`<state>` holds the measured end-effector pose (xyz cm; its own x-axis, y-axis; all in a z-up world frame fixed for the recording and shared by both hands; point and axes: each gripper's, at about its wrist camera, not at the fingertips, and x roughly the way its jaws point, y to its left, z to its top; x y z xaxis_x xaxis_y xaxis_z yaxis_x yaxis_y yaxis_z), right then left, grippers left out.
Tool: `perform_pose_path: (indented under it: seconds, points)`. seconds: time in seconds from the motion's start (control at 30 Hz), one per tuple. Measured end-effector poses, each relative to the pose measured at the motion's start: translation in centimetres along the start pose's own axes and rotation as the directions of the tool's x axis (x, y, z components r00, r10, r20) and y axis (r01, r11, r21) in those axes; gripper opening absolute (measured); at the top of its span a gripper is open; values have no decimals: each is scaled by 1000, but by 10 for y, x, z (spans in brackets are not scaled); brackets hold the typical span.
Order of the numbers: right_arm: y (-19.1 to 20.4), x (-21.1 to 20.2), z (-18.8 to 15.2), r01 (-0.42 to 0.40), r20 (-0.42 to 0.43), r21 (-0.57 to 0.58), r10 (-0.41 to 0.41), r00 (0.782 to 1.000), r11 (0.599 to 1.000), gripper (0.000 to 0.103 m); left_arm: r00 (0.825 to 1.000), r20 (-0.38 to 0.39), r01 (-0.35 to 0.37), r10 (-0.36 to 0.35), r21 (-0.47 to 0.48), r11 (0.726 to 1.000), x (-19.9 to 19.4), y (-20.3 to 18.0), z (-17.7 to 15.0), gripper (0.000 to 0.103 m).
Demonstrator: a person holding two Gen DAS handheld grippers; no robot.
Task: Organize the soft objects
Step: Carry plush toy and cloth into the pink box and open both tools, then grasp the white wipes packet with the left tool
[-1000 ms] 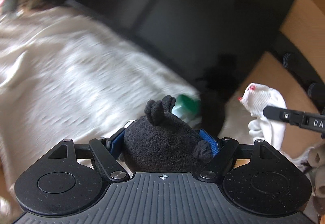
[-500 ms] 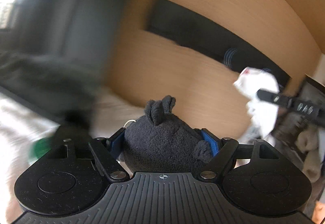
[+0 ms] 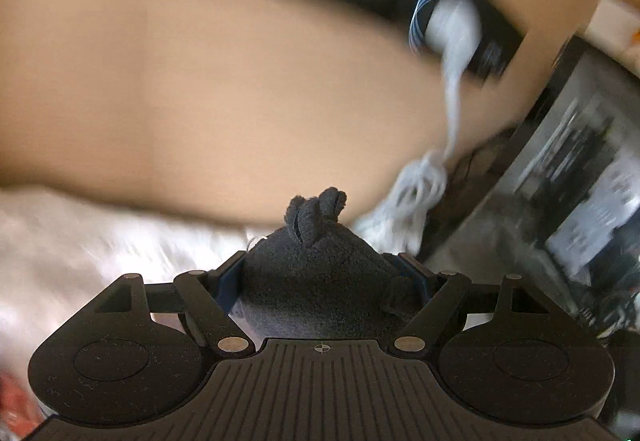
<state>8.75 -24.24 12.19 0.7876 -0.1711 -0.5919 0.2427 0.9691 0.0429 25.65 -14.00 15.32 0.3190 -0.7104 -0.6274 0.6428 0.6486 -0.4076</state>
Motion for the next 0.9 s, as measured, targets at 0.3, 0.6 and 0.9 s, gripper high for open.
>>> perform_pose_path:
  seconds: [0.3,0.6,0.9]
  points:
    - [11,2,-48,64,-83,-86,-71,994,994,70,979,12,-199,202,220,955,29,-8,-27,77]
    - [26,-29,-63,39,-72,-49,-42,997,998,82,965,234,-147,121,100,984,-78,12,-50,77]
    - [67,-48,-77,-51,-79,-96,44,996,994,84,877,363,-256,314,-199,946,-193,86,-143,77]
